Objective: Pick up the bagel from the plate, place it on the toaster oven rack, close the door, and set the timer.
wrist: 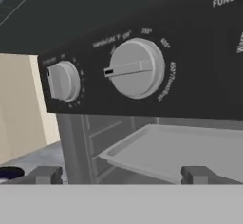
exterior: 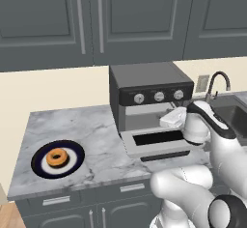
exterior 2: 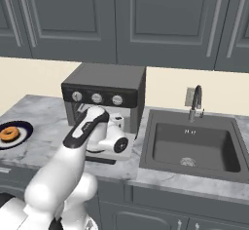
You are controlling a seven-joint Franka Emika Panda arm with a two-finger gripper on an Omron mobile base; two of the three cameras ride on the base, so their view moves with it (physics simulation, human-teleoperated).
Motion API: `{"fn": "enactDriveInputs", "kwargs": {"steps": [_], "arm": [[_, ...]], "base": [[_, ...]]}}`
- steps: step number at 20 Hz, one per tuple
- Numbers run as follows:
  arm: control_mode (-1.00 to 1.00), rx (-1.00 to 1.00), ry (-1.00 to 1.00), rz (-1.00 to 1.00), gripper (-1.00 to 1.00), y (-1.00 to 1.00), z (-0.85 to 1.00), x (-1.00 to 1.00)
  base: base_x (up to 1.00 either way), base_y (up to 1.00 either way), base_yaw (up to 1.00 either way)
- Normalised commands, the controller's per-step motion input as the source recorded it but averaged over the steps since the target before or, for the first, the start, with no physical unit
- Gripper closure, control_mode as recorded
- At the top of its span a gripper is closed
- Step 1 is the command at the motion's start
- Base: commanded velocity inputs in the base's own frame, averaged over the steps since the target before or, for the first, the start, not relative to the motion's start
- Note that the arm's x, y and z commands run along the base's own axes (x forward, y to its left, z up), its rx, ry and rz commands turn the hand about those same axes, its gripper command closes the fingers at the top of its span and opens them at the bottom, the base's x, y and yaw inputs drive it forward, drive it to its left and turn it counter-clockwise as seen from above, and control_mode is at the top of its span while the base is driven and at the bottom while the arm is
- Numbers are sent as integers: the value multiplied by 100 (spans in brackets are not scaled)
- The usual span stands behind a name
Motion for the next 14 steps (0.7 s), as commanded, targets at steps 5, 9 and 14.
{"fn": "enactDriveInputs", "kwargs": {"steps": [5,9,14], "arm": [[-100,-4,-1,-9,-100,0,0,28],[-100,-5,0,-4,-100,0,0,27],[-100,-7,-3,-2,-100,0,-2,18]], "base": [[0,0,0],[0,0,0],[0,0,0]]}}
